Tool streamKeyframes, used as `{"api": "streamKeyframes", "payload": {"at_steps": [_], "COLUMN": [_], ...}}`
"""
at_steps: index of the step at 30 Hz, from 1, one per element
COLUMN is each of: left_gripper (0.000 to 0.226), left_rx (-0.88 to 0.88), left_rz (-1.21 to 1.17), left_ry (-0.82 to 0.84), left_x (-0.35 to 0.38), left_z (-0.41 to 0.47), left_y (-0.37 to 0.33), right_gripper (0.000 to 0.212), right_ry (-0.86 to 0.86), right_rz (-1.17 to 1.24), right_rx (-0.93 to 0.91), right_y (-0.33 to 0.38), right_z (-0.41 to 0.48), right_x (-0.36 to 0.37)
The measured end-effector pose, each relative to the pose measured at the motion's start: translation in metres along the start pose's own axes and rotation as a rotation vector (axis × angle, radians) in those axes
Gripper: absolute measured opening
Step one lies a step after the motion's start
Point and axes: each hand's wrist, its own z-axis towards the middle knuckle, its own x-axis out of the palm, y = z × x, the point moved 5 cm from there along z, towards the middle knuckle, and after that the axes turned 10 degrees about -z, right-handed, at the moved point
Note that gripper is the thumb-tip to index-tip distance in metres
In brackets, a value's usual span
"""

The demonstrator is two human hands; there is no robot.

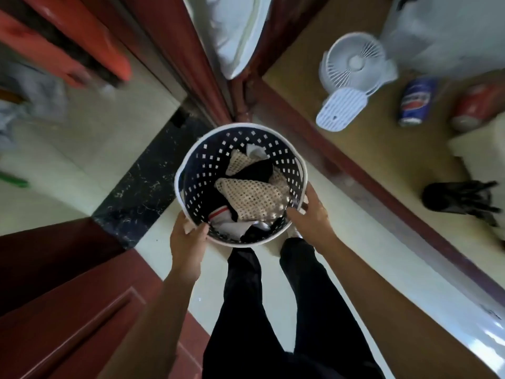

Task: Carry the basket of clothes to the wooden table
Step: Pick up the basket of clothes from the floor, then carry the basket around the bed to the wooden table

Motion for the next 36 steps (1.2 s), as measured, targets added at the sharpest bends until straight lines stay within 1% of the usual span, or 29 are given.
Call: {"api": "streamKeyframes", "payload": {"at_steps": [5, 9, 11, 14, 16, 19, 21, 25, 28, 32, 36], "left_gripper": [0.045, 0.064, 0.07, 0.072, 0.079, 0.083, 0.084, 0.087, 0.081, 0.073, 0.068], "left_rx": [0.091, 0.19, 0.259, 0.36, 0.409, 0.56, 0.625, 0.662, 0.676, 0.698, 0.718], "left_rz": [-0.043, -0.096, -0.107, -0.098, -0.078, 0.052, 0.144, 0.245, 0.373, 0.563, 0.715], "left_ry": [0.022, 0.071, 0.102, 0.178, 0.24, 0.383, 0.492, 0.686, 0.855, 1.088, 1.325], "left_x": [-0.012, -0.009, -0.008, -0.01, -0.012, -0.006, 0.002, 0.026, 0.05, 0.083, 0.109], "left_z": [-0.081, -0.128, -0.144, -0.16, -0.162, -0.171, -0.177, -0.198, -0.235, -0.302, -0.383], "left_y": [-0.076, -0.123, -0.143, -0.169, -0.184, -0.207, -0.215, -0.211, -0.197, -0.16, -0.098], "right_gripper": [0.083, 0.086, 0.087, 0.084, 0.082, 0.081, 0.081, 0.079, 0.076, 0.064, 0.063], "right_ry": [-0.052, -0.113, -0.154, -0.248, -0.306, -0.43, -0.55, -0.754, -0.885, -1.112, -1.314], "right_rz": [0.15, 0.226, 0.243, 0.266, 0.28, 0.307, 0.348, 0.515, 0.642, 0.709, 0.888], "right_rx": [-0.091, -0.197, -0.241, -0.301, -0.329, -0.359, -0.328, -0.244, -0.164, -0.013, 0.094], "right_y": [0.043, 0.066, 0.074, 0.085, 0.09, 0.087, 0.076, 0.035, -0.011, -0.086, -0.154], "right_z": [-0.086, -0.142, -0.161, -0.188, -0.206, -0.238, -0.262, -0.316, -0.361, -0.429, -0.495], "right_x": [-0.055, -0.101, -0.116, -0.134, -0.141, -0.139, -0.13, -0.101, -0.08, -0.05, -0.012]}}
